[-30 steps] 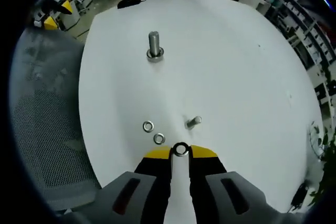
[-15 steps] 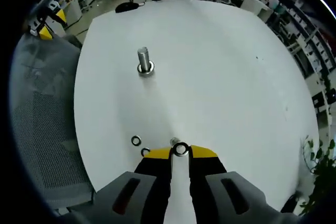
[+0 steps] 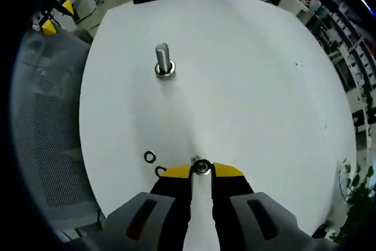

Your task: Place the washer onto the threaded stud by aligning its center hole with the stud, sliding it down to the base, and recovering from edge contact or off-axis alignment until the washer reaches the visible bottom stop.

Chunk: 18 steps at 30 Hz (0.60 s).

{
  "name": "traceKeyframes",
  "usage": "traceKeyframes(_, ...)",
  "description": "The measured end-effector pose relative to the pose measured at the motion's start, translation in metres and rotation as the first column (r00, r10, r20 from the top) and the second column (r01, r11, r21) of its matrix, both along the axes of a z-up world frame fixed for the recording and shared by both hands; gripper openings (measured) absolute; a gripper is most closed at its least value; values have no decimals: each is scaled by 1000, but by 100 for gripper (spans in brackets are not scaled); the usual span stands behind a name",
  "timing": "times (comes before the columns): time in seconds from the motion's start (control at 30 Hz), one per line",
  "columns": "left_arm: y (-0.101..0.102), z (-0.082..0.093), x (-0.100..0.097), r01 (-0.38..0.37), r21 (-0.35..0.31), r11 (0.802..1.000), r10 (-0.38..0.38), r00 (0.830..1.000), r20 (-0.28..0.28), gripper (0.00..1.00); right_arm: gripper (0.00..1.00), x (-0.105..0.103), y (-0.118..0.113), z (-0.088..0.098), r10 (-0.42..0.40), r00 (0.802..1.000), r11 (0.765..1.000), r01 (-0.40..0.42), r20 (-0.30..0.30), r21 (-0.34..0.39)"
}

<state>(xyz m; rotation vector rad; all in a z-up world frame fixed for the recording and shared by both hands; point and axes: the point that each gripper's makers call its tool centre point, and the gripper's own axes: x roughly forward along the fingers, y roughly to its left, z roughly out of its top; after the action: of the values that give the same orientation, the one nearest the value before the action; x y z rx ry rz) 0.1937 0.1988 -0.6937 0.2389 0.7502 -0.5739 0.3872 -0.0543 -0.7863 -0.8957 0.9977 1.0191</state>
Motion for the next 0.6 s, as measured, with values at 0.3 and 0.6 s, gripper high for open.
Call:
traceKeyframes(0.3,0,-1,0,0,2,1000,0,1000,-7,24,14,1,2,-16,-4,999,1000,3,-32,-16)
traceKeyframes(0.6,-1,-3,-1,0,-2,1000,0,1000,-16,24,14,-1,1,-34,-50,996,999,49,-68,-13)
